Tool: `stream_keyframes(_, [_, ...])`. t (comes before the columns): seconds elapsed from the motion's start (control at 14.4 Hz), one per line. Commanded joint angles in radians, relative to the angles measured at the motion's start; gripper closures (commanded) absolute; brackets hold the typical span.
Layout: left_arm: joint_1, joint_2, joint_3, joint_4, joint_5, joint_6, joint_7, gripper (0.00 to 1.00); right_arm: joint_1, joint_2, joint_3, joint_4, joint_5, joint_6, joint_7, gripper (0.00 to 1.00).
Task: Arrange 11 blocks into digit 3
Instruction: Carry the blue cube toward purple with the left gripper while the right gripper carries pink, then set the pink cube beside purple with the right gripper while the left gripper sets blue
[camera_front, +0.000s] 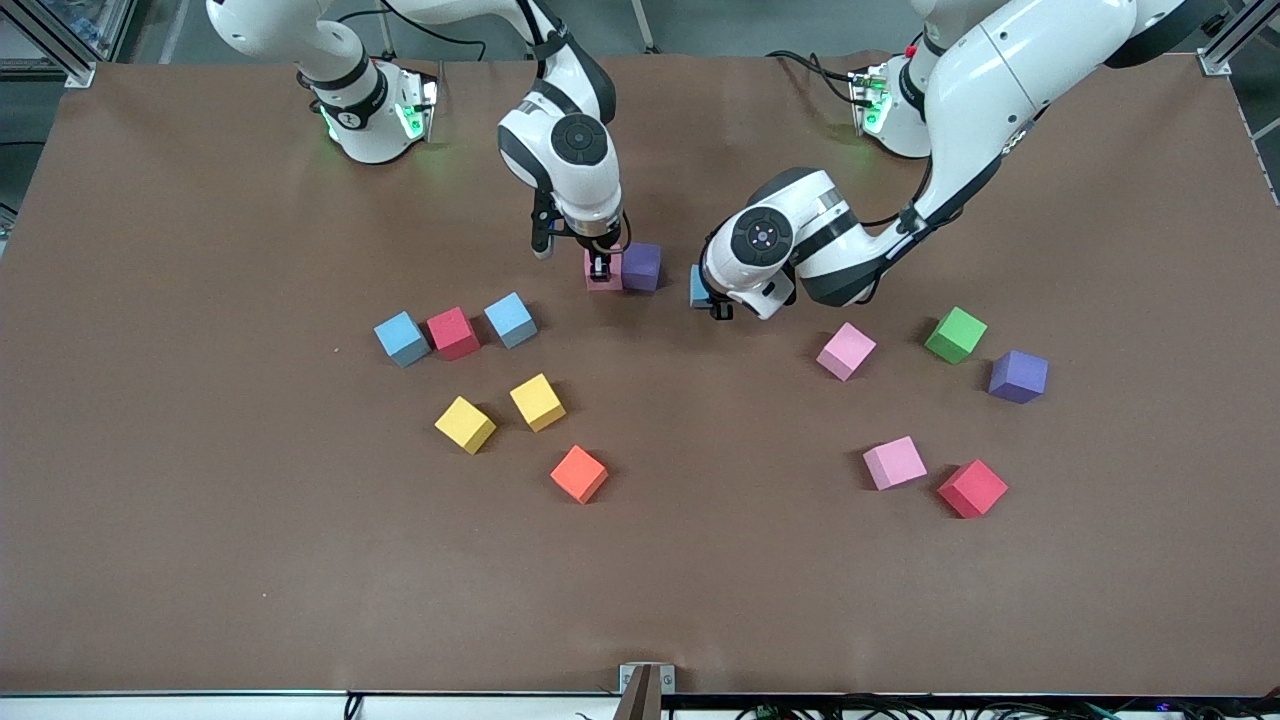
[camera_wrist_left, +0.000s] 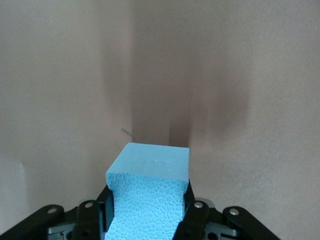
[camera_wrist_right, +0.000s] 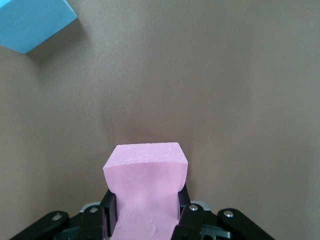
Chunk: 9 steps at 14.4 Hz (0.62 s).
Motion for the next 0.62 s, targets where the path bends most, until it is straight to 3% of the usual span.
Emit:
stream_keyframes(0.0, [0.006, -0.016, -0.012, -0.022, -0.016, 0.037, -0.011, 0.72, 0.026, -0.032, -0.006, -0.043, 0.012, 0.014, 0.026, 1.00])
stream_keyframes(0.55, [-0.002, 0.003, -0.012, -0.028, -0.015, 0.054, -0.013, 0.72, 0.024, -0.022, -0.006, -0.025, 0.010, 0.035, 0.024, 1.00])
